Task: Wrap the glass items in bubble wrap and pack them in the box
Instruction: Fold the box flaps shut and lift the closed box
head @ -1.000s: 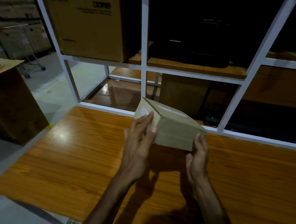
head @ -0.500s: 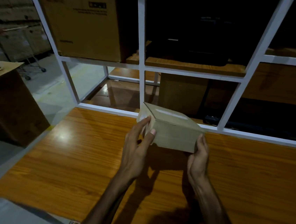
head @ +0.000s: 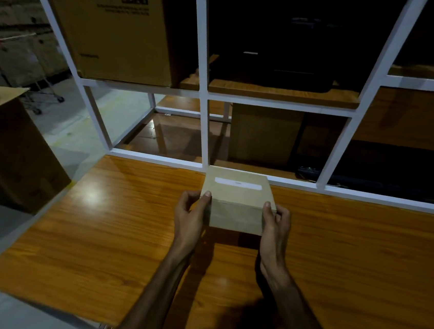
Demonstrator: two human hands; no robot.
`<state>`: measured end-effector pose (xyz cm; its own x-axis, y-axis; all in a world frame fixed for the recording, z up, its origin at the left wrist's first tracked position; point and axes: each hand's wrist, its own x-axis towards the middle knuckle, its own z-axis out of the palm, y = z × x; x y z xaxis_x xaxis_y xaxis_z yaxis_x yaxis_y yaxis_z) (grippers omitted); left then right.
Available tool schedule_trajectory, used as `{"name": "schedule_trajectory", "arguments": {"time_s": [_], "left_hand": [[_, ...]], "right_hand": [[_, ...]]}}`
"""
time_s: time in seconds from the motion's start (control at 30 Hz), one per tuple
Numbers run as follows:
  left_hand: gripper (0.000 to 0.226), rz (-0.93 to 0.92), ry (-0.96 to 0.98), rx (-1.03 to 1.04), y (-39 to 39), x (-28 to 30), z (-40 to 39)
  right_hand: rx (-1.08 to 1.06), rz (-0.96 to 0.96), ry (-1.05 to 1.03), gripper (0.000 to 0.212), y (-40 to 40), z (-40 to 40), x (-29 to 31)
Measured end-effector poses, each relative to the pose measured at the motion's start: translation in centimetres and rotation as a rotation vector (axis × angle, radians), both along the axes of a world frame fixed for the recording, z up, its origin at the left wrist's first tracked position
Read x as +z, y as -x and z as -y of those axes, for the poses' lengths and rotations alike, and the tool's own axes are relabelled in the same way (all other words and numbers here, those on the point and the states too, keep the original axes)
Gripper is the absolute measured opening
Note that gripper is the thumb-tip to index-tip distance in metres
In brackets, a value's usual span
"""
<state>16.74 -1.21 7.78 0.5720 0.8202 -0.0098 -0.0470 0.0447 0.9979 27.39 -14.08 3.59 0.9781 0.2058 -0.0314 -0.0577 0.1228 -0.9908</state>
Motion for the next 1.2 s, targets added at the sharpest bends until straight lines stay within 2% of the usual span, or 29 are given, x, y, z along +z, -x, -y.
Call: {"name": "schedule_trajectory", "arguments": {"time_s": [0.2, 0.47, 0.57, 0.73, 0.87, 1.03, 1.13, 1.2], "left_hand": [[0.013, -0.030, 0.072, -0.028, -0.7, -3.8, -1.3], [0.007, -0.082, 0.070, -0.034, -1.7, -6.5, -4.1], [0.011, -0.089, 0.063, -0.039, -2.3, -7.8, -5.1], [0.018, -0.073, 0.054, -0.026, -3.3, -8.9, -5.8], [0.007, -0.100, 0.058, -0.029, -3.3, -10.6, -6.3], [0.011, -0.142, 0.035, -0.046, -3.1, -11.0, -6.6], [0.011, -0.146, 0.006, -0.050, -2.9, -11.0, -6.6], [0.009, -0.149, -0.014, -0.056, -2.8, -11.3, -6.8]], "right_hand": [[-0.006, -0.040, 0.061, 0.042, -0.6, -0.2, -2.6], [-0.001, -0.047, 0.115, 0.051, -0.6, -2.4, -5.4], [-0.009, -0.029, 0.157, 0.056, -0.9, -3.8, -7.0], [-0.011, -0.003, 0.228, 0.043, -2.1, -5.3, -8.4], [0.038, 0.020, 0.242, 0.041, -2.5, -5.7, -9.8], [0.073, 0.098, 0.313, 0.030, -2.2, -5.5, -10.7], [0.115, 0.155, 0.332, 0.030, -2.3, -5.2, -10.8], [0.141, 0.174, 0.374, 0.040, -2.3, -5.0, -10.7]]}}
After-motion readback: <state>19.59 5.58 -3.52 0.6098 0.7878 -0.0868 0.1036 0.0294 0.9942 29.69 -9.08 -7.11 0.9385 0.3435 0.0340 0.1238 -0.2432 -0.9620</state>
